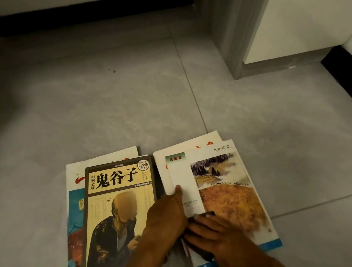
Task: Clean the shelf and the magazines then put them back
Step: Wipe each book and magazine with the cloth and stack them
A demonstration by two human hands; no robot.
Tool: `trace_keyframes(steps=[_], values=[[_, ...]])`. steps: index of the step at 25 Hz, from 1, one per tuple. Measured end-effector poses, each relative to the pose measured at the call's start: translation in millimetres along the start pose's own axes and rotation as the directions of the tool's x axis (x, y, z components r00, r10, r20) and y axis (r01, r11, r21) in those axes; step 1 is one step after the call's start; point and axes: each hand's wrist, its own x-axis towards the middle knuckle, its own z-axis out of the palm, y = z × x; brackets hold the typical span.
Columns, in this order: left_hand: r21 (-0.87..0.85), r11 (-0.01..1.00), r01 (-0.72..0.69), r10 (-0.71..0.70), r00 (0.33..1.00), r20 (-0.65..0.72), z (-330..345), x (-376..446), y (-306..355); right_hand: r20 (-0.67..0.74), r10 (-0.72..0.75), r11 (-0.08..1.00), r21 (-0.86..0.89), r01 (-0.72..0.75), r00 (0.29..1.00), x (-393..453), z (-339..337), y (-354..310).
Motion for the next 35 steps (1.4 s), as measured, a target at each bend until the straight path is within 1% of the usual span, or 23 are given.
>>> trace_keyframes(steps=[1,2,4,6,7,8,10,12,13,16,18,19,20,22,23,24,25,27,29,31,32,34,35], values=[[0.017,1.0,-0.002,0.002,1.0,-0.001,-1.0,1.5,-0.6,-0.001,0.037,0.999,-0.025,-0.037,0.999,0.0,-5.2,18.1],[0.031,1.0,0.002,-0.002,1.0,-0.002,-1.6,1.8,-1.1,-0.023,0.169,0.986,0.015,-0.169,0.985,-1.8,-7.7,36.2],[0.061,0.998,0.0,0.001,1.0,-0.018,-1.6,-0.6,-0.8,-0.123,0.49,0.869,0.15,-0.472,0.863,-5.0,-11.3,63.6],[0.13,0.991,-0.022,0.033,0.996,-0.083,-3.8,0.2,1.8,-0.125,0.61,0.791,0.161,-0.591,0.783,-1.6,-8.4,54.5],[0.188,0.982,-0.037,0.063,0.989,-0.135,-8.1,3.4,3.9,-0.114,0.599,0.8,0.131,-0.586,0.792,0.2,-2.4,37.0],[0.253,0.966,-0.054,0.105,0.975,-0.195,-14.6,9.2,5.6,-0.097,0.532,0.846,0.094,-0.525,0.841,0.2,4.2,15.7],[0.349,0.93,-0.115,0.215,0.94,-0.263,-26.7,26.4,1.4,-0.032,0.291,0.956,0.053,-0.289,0.956,-7.8,9.6,-18.9],[0.35,0.913,-0.209,0.292,0.934,-0.204,-34.7,44.5,-7.2,0.056,0.123,0.991,0.045,-0.125,0.991,-18.4,5.3,-13.5],[0.332,0.912,-0.241,0.308,0.937,-0.165,-36.0,51.0,-11.0,0.067,0.105,0.995,-0.008,-0.104,0.992,-19.2,0.5,-0.6],[0.304,0.922,-0.239,0.294,0.944,-0.15,-29.5,59.9,-15.7,-0.044,0.29,0.957,0.021,-0.289,0.956,-19.9,-6.9,41.0],[0.325,0.925,-0.199,0.266,0.948,-0.177,-29.3,60.2,-15.4,-0.084,0.497,0.864,0.139,-0.484,0.863,-11.7,-10.2,47.3],[0.357,0.917,-0.178,0.258,0.947,-0.19,-31.3,60.0,-16.7,-0.083,0.537,0.84,0.146,-0.523,0.84,-6.6,-8.4,37.4],[0.391,0.907,-0.156,0.251,0.946,-0.205,-33.7,59.3,-18.6,-0.078,0.502,0.863,0.116,-0.492,0.862,-3.7,-3.5,20.3],[0.422,0.899,-0.121,0.23,0.948,-0.219,-37.1,56.7,-20.4,0.038,0.201,0.978,0.051,-0.203,0.979,-9.4,3.7,-21.1],[0.417,0.902,-0.11,0.215,0.953,-0.214,-37.5,53.5,-19.2,0.106,0.08,0.995,0.052,-0.086,0.991,-15.3,1.6,-31.6],[0.41,0.906,-0.103,0.204,0.956,-0.21,-36.7,50.3,-17.9,0.137,0.028,0.998,0.051,-0.035,0.99,-19.7,-0.4,-27.4],[0.415,0.903,-0.109,0.212,0.954,-0.211,-35.5,47.6,-16.6,0.1,0.031,0.999,0.019,-0.033,0.995,-19.7,-1.4,-14.9],[0.445,0.879,-0.17,0.28,0.94,-0.195,-34.1,42.9,-15.8,0.002,0.255,0.966,0.04,-0.255,0.967,-14.9,-3.5,18.9],[0.406,0.884,-0.232,0.318,0.935,-0.157,-33.4,40.0,-16.2,-0.099,0.512,0.853,0.173,-0.492,0.853,-13.0,-8.8,44.0],[0.322,0.916,-0.238,0.283,0.954,-0.102,-33.9,35.9,-15.1,-0.116,0.575,0.813,0.197,-0.548,0.81,-14.4,-4.8,25.4],[0.295,0.926,-0.233,0.27,0.959,-0.089,-33.9,34.9,-15.0,-0.102,0.51,0.857,0.148,-0.494,0.854,-19.7,2.3,1.7],[0.262,0.94,-0.22,0.252,0.963,-0.095,-32.4,33.7,-15.8,0.046,0.208,0.972,0.104,-0.212,0.977,-33.4,4.0,-51.7],[0.246,0.944,-0.219,0.25,0.963,-0.102,-32.0,34.4,-16.5,0.138,0.094,0.986,0.124,-0.111,0.986,-39.7,-0.9,-60.8]])
